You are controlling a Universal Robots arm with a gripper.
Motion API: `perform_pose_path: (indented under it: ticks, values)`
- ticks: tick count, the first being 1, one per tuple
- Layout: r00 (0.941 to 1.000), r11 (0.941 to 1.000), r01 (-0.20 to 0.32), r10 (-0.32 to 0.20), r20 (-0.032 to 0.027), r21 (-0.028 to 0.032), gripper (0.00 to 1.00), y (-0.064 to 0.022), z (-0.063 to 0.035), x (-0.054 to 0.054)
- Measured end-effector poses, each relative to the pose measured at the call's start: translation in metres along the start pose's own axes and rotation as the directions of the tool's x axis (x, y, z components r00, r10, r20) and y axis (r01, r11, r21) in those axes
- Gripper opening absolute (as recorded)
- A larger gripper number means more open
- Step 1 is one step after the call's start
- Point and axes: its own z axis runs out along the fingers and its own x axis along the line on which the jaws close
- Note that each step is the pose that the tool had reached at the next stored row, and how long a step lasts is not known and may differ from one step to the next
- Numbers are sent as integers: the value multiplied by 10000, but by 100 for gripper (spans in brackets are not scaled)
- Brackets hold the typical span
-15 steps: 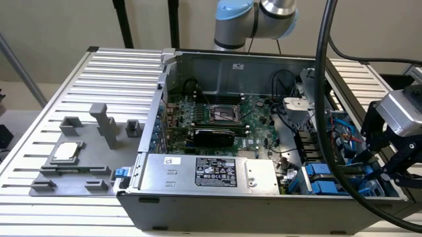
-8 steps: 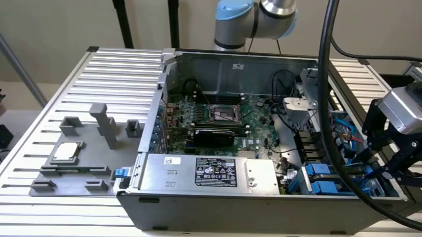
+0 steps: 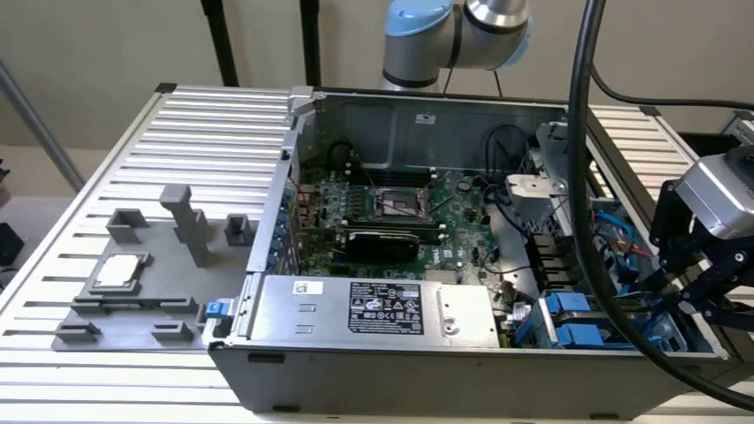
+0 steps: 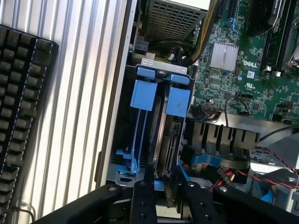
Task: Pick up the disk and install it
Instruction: 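Insert the first disk wire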
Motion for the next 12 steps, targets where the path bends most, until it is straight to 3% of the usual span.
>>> perform_pose_path:
  ticks: [6,7,12]
  values:
    - [10000,10000,6,-6,13,7,100,-1,5,-3]
    - [10000,10000,7,-7,18,8,0,-1,8,-3]
    - [10000,10000,9,-9,38,18,0,0,18,-3]
